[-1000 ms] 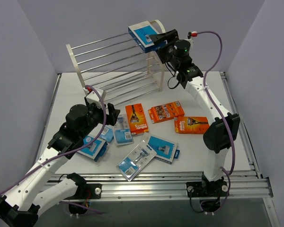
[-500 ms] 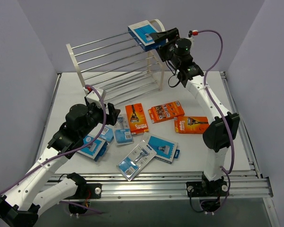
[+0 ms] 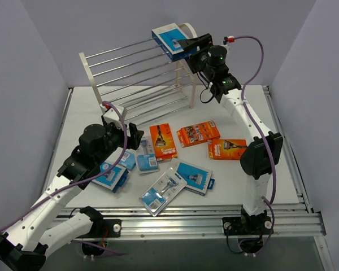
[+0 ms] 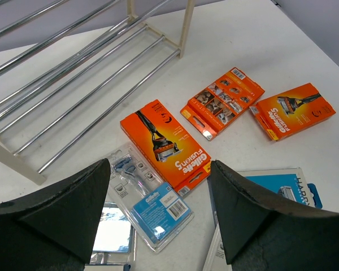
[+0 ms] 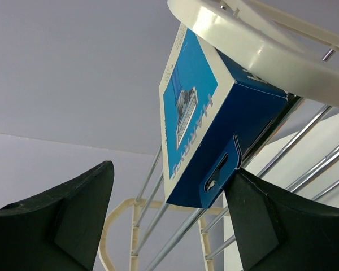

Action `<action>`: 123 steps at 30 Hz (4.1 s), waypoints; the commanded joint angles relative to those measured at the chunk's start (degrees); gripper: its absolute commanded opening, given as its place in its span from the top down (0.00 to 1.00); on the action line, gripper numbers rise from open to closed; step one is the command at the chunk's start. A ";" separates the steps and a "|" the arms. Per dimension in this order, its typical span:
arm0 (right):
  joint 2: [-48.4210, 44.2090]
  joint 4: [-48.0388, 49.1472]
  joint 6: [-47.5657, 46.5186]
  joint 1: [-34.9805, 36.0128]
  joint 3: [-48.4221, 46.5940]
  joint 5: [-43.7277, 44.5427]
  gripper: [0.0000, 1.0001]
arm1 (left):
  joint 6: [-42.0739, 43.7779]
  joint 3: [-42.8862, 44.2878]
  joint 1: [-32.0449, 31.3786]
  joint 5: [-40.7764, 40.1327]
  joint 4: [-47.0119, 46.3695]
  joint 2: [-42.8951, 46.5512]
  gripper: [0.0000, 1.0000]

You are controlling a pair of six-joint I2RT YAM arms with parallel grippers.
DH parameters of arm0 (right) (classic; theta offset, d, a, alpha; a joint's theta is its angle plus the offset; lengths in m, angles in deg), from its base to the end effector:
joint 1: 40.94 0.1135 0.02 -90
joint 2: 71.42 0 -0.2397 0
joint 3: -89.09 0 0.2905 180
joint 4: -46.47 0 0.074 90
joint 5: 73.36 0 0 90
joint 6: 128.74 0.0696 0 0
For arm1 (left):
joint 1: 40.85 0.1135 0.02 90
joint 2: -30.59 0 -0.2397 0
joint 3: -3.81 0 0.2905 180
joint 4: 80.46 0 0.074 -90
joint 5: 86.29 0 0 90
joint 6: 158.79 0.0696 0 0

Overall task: Place and organize the shaving razors onto the shelf
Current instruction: Place the shaving razor onto shelf, then grab a shaving razor with the right arm

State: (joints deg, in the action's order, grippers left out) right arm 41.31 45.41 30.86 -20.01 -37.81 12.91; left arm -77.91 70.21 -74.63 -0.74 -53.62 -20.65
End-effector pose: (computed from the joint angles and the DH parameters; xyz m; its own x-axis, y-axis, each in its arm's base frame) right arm 0.4971 0.1950 0.4382 -0.3157 0.8806 -0.3533 -0.3435 0.2410 0.9077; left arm 0.2447 -0.1572 0.3474 -0.2440 -0.0269 -0.9694 0.4583 0.8778 -0.1397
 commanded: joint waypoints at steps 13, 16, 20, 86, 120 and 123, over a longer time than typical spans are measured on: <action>0.74 2.42 0.62 -0.98 -3.85 -1.72 0.27 | 0.69 2.65 -0.23 0.23 -0.06 -0.17 0.20; -0.31 2.33 0.27 -1.06 -2.97 -1.72 0.27 | 0.69 2.65 -0.23 0.23 -0.15 -0.26 0.20; -1.89 2.33 0.01 -1.24 -0.96 -1.81 0.25 | 0.69 2.65 -0.23 0.14 -0.06 -0.26 0.20; -76.52 -31.25 -19.24 2.71 93.88 -7.52 0.40 | 6.66 3.79 -0.32 -14.10 3.10 -3.51 0.19; -63.77 -9.47 -16.08 3.59 102.85 -8.84 0.62 | 6.49 4.41 -0.32 -12.25 3.54 -2.72 0.19; -63.86 -9.97 -16.16 3.86 102.68 -8.76 0.70 | 6.40 4.50 -0.23 -12.08 3.63 -2.55 0.19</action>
State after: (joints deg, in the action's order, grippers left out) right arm -22.89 34.91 14.87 -16.76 64.02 3.62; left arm -71.53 71.91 -74.65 -13.55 -49.38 -24.04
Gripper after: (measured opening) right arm 0.325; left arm 0.808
